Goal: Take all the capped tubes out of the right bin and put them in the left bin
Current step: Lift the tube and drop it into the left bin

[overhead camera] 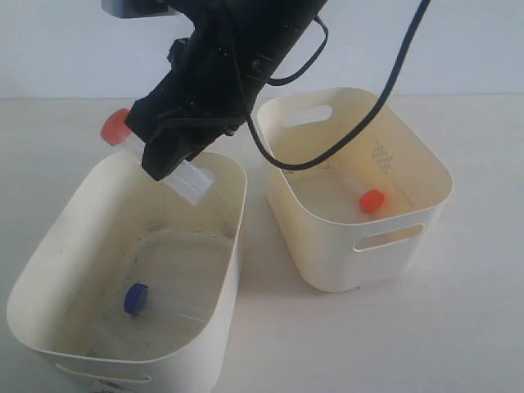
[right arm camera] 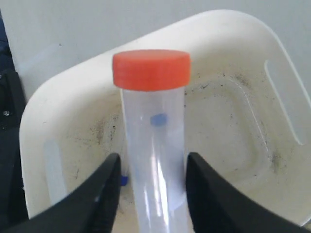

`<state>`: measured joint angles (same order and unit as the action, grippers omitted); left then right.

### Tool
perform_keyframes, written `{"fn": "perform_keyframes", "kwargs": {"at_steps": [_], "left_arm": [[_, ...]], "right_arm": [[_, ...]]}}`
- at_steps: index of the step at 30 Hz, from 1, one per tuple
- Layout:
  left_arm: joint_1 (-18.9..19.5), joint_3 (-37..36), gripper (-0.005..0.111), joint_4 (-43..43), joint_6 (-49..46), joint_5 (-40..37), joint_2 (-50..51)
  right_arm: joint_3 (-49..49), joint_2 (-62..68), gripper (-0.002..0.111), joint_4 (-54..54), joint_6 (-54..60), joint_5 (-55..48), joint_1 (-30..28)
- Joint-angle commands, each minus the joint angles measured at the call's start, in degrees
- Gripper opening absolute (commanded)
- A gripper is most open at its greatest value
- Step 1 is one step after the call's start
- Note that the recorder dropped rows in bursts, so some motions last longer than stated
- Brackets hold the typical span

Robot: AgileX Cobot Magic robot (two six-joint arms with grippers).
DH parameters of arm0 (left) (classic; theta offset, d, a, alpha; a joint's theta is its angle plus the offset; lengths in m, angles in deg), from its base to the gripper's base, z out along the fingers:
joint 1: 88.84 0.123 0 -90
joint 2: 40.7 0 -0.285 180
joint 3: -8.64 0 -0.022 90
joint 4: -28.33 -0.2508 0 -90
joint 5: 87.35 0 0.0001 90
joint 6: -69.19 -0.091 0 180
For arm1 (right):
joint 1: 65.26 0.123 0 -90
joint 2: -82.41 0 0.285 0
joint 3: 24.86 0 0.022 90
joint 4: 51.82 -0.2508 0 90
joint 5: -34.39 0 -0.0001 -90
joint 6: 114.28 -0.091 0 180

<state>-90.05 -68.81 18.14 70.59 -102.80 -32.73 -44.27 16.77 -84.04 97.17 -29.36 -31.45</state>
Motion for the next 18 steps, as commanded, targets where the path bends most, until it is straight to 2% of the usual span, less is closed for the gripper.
{"fn": "perform_keyframes", "kwargs": {"at_steps": [1, 4, 7, 10, 15, 18], "left_arm": [[0.06, 0.23, 0.004, 0.06, 0.66, 0.47, -0.16], [0.06, 0.23, 0.004, 0.06, 0.66, 0.47, -0.16], [0.06, 0.23, 0.004, 0.06, 0.66, 0.47, -0.16], [0.06, 0.23, 0.004, 0.06, 0.66, 0.47, -0.16], [0.06, 0.23, 0.004, 0.06, 0.66, 0.47, -0.16], [0.06, 0.23, 0.004, 0.06, 0.66, 0.47, -0.16]], "right_arm": [[0.06, -0.23, 0.036, 0.71, -0.49, 0.29, -0.10], [0.06, -0.34, -0.001, 0.92, -0.50, 0.40, -0.10], [0.06, -1.81, 0.000, 3.66, -3.02, 1.54, -0.10], [0.06, -4.47, 0.000, 12.28, -14.09, 5.12, -0.10], [0.06, -7.11, 0.000, 39.56, -38.66, 6.13, -0.10], [0.06, -6.50, 0.000, 56.54, -50.91, -0.54, -0.10]]}}
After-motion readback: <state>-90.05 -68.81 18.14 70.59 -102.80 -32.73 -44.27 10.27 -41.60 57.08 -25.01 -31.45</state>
